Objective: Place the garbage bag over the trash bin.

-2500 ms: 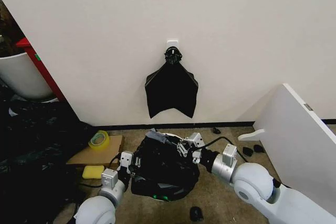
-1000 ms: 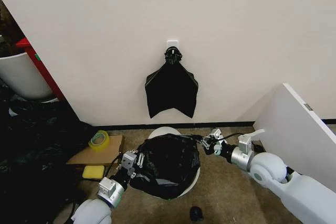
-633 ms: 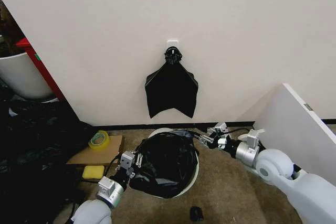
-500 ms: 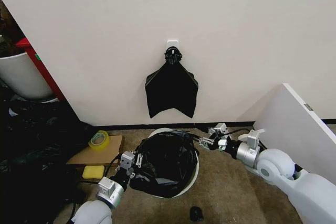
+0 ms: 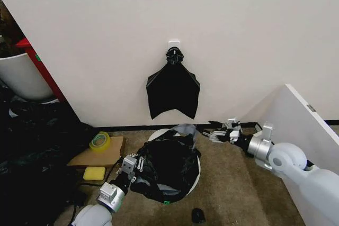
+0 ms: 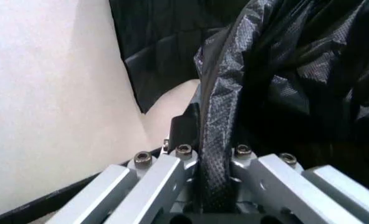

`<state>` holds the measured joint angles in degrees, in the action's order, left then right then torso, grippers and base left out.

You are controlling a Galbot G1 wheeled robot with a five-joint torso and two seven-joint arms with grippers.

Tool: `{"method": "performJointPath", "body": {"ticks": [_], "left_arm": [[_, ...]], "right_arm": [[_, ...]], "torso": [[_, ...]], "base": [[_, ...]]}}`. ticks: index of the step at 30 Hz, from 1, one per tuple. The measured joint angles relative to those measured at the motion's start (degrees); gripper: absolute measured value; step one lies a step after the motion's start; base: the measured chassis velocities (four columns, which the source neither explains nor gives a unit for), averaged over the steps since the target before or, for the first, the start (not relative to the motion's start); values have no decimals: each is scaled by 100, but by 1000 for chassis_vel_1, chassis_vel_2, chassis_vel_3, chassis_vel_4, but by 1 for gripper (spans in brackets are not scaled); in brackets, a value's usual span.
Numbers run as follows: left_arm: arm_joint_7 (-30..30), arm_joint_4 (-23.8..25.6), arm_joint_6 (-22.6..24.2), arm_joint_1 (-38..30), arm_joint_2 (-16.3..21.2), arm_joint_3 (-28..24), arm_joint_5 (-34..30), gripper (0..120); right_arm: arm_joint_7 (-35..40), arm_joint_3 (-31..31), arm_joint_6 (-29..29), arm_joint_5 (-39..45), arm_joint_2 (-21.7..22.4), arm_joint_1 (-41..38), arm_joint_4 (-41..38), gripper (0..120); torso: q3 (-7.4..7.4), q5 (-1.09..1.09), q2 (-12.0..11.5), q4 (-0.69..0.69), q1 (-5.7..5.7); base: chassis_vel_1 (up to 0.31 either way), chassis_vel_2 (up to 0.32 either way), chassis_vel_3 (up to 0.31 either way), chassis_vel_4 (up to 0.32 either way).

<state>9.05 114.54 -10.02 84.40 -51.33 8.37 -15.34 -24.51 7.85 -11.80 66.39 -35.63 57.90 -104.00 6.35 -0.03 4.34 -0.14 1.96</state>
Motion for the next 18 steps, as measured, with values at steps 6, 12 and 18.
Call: {"method": "performJointPath", "body": {"ticks": [6,12,18], "left_arm": [[-33,-24,-23,0,5,2,8,1],[215,-2,155,23,-105,-27,-242,1],[1034,100,729,96,-446,-116,-708,1]], "right_arm": [[-73,49,-3,3,-24,21,197,100],[849,246,-20,-125,-295,239,-214,100],[2818,325,-467,-764,-788,523,-1295,100]], "torso": [[0,-2,0,0,0],[0,-1,0,-2,0],[0,-1,0,2,0]], "base": [[0,0,0,0],[0,0,0,0],[0,0,0,0]]}}
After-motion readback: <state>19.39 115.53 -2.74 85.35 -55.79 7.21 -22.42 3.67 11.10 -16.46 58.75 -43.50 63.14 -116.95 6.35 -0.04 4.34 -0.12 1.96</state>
